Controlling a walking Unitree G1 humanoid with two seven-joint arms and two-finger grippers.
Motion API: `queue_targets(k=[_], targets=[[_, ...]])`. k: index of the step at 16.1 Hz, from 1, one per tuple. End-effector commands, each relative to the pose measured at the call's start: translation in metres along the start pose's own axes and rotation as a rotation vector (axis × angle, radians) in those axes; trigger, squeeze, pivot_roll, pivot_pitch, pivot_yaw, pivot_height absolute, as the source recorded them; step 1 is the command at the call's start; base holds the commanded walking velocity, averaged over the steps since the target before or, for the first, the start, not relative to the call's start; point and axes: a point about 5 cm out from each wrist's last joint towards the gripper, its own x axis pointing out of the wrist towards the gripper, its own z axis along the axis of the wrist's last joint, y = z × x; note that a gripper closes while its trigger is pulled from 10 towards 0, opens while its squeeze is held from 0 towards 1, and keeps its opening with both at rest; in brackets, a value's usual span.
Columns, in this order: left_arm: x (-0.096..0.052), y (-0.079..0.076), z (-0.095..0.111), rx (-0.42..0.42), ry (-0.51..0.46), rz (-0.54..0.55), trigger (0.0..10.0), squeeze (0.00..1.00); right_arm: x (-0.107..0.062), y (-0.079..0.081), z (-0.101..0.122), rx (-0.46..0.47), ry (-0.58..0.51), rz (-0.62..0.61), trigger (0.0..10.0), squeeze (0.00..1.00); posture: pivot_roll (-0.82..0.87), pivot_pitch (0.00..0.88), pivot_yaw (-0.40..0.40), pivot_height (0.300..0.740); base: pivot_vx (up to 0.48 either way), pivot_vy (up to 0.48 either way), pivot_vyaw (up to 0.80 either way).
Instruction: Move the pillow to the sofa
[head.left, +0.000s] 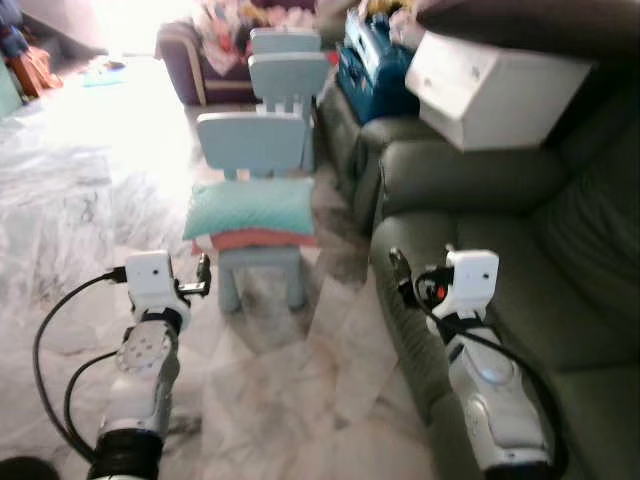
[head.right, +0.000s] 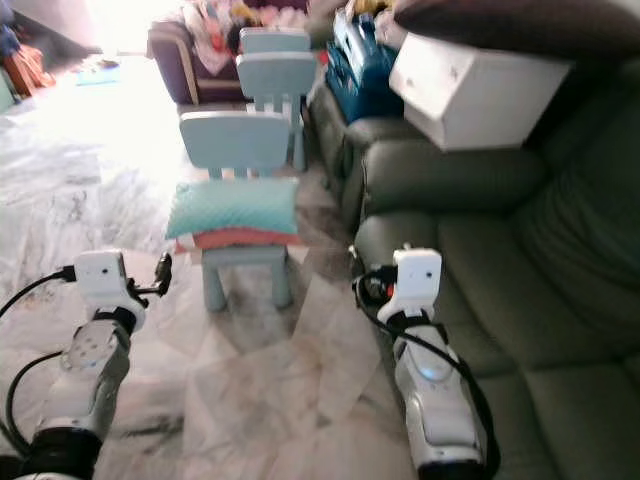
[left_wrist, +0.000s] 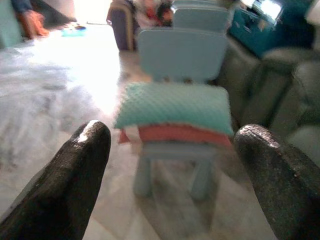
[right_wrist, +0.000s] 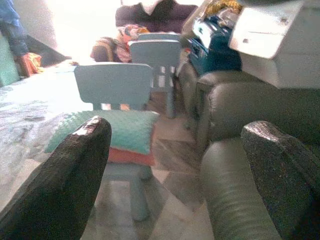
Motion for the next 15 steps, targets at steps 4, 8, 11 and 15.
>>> queue_targets(k=[4,8,11,15], targets=[[0.0022,0.0003,0.0012,0.016,0.011,-0.001,10.0,0.00,-0.0011,-0.0036,0.0020,0.003,-0.007,-0.025,10.0,0.00,-0.10,0.066,-0.013,0.740,0.000,0.480,0.00],[0.0028,-0.0010,0.0050,0.049,-0.022,-0.009,10.0,0.00,-0.0013,-0.0039,0.0020,0.004,-0.008,-0.026,10.0,0.00,-0.10,0.065,-0.012,0.740,0.000,0.120,0.00],[0.0033,-0.0001,0.0071,0.050,-0.034,-0.004,10.0,0.00,-0.0011,-0.0036,0.0017,0.005,-0.008,-0.027,10.0,0.00,-0.10,0.061,-0.012,0.740,0.000,0.000,0.00],[0.0022,0.0056,0.0077,0.046,-0.048,0.013,10.0,0.00,0.0004,-0.0024,0.0009,0.006,-0.006,-0.017,10.0,0.00,-0.09,0.045,-0.018,0.740,0.000,0.000,0.00]])
